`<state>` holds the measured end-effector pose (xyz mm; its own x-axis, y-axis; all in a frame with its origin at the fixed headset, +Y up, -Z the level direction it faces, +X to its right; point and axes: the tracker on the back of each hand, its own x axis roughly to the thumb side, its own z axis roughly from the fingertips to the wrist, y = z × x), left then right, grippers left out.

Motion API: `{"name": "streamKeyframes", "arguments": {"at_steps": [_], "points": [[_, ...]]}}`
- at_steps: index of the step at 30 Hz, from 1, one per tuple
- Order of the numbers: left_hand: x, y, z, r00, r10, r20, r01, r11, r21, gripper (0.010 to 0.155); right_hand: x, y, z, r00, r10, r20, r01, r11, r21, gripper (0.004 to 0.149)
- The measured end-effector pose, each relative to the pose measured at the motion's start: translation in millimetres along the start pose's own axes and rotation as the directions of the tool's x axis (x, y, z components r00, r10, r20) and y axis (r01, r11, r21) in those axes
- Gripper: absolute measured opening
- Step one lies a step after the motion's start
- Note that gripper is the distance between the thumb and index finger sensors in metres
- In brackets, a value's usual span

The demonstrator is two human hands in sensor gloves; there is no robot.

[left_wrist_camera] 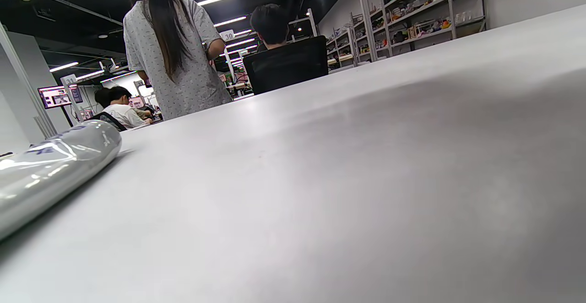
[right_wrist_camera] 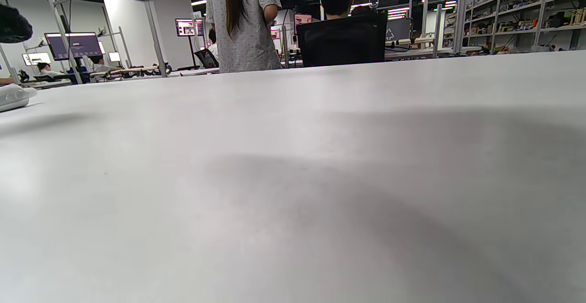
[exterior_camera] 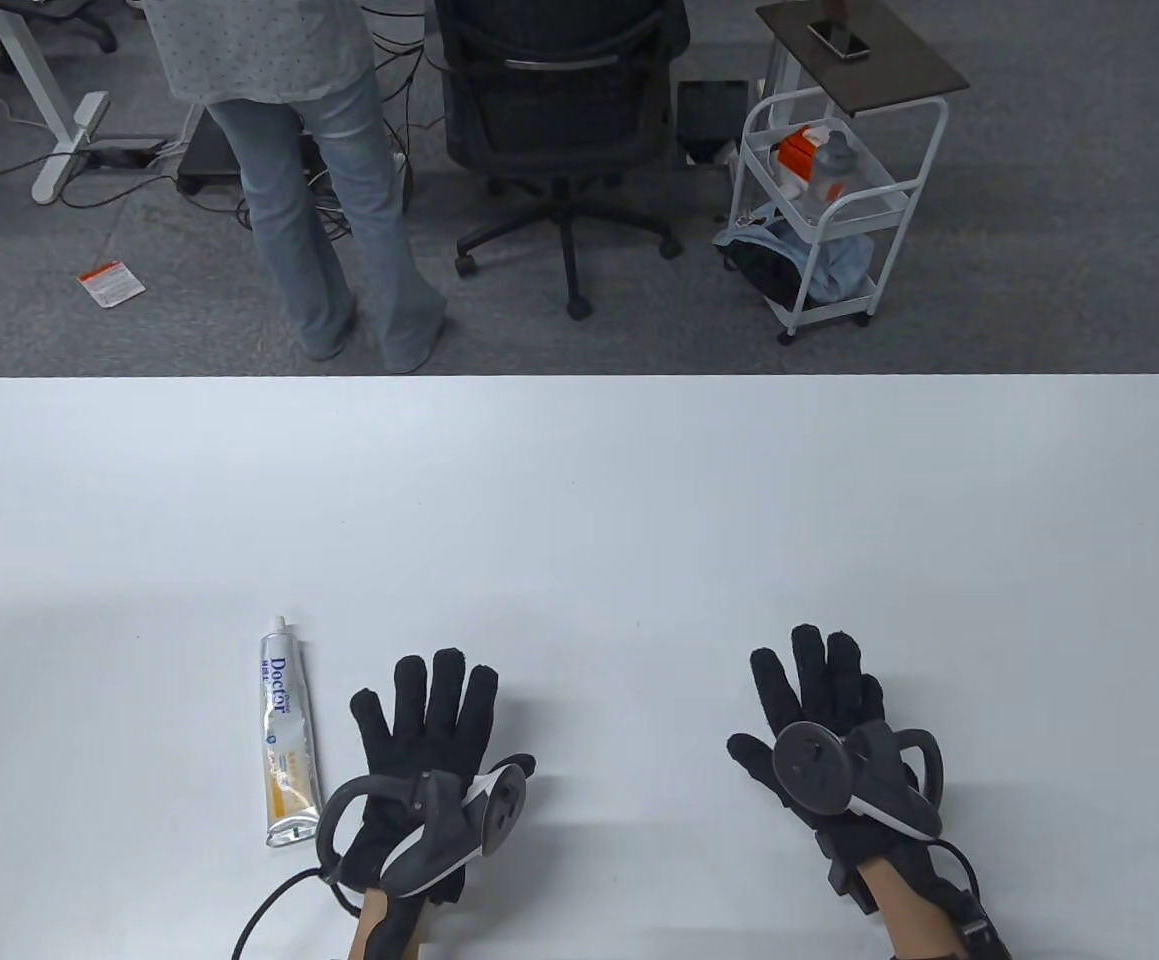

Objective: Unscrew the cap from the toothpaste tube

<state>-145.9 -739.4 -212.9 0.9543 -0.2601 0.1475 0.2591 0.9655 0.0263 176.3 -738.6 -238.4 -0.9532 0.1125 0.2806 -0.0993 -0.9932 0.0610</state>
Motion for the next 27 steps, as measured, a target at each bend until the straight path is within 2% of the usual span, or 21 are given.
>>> {"name": "streamKeyframes", "arguments": {"at_steps": [27], "points": [[-1.2, -2.3, 0.0, 1.0, 0.014, -0.01, -0.014, 1.0, -0.001, 0.086, -0.1, 0.0, -0.5, 1.0, 0.003, -0.002, -0.003, 1.0, 0.006, 0.08]]}}
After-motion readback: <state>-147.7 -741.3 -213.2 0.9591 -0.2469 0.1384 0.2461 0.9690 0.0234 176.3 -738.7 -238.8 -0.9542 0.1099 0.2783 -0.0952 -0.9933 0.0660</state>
